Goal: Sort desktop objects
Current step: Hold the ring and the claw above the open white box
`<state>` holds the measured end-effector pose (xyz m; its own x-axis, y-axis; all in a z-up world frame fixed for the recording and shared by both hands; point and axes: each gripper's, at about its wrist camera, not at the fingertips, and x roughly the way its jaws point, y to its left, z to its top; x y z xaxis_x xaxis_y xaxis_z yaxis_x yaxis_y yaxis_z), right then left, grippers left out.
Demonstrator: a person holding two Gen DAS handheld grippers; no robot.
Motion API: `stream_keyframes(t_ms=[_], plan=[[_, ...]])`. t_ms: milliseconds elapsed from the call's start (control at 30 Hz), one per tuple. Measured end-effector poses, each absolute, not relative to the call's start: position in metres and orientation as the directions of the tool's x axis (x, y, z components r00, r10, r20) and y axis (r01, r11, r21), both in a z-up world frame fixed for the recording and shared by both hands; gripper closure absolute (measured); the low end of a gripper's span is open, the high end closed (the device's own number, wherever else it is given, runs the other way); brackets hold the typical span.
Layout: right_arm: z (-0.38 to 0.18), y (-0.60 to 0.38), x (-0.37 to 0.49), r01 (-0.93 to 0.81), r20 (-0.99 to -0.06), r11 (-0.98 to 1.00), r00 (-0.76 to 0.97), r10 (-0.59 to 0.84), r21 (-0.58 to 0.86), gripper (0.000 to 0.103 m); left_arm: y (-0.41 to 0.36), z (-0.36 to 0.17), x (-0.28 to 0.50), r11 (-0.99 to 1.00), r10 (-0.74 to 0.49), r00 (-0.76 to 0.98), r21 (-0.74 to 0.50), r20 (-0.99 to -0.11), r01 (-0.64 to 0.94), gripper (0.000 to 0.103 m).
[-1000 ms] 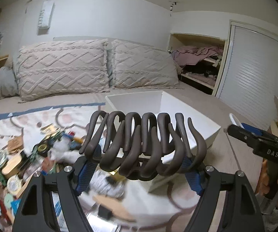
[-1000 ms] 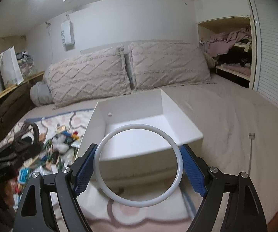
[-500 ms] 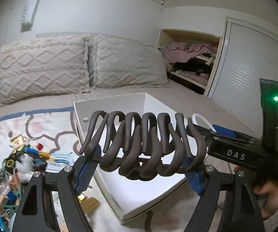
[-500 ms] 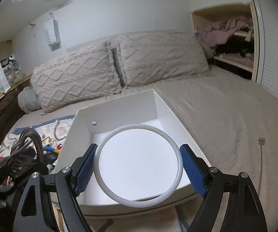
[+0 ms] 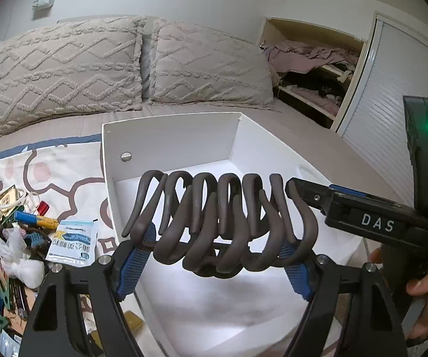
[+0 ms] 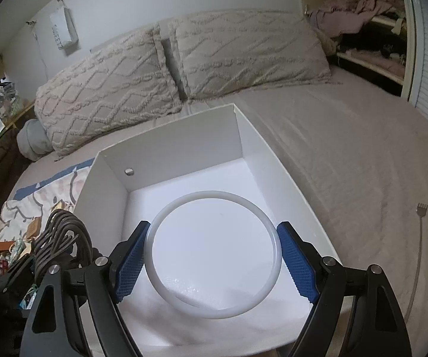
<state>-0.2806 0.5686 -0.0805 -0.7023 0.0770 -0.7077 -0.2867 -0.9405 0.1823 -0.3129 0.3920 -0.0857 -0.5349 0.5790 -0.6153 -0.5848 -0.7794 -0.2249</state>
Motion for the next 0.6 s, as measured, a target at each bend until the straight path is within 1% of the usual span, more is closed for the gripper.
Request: stream_keyframes(t_ms=[267, 400, 600], plan=[[-0.085, 0.574, -0.301, -0.275, -0.738, -0.950, -0.670, 0.078, 0.149, 0.019, 0.402, -0.080, -0.324, -0.788, 0.546, -0.552, -0.161, -0.630, -0.595, 0.023], [-0.087, 0.579, -0.312, -0.277, -0.757, -0.952, -0.647, 0.086, 0.129, 0.019, 0.403, -0.080, -0.338, -0.805, 0.527, -0.539, -0.183, -0.657, -0.564, 0.023], [-0.097, 0.588, -0.322, -0.294, -0.785, -0.943, -0.616, 0.065, 0.153, 0.019, 0.406, -0.090, -0.355, -0.818, 0.510, -0.477, -0.232, -0.716, -0.526, 0.023]])
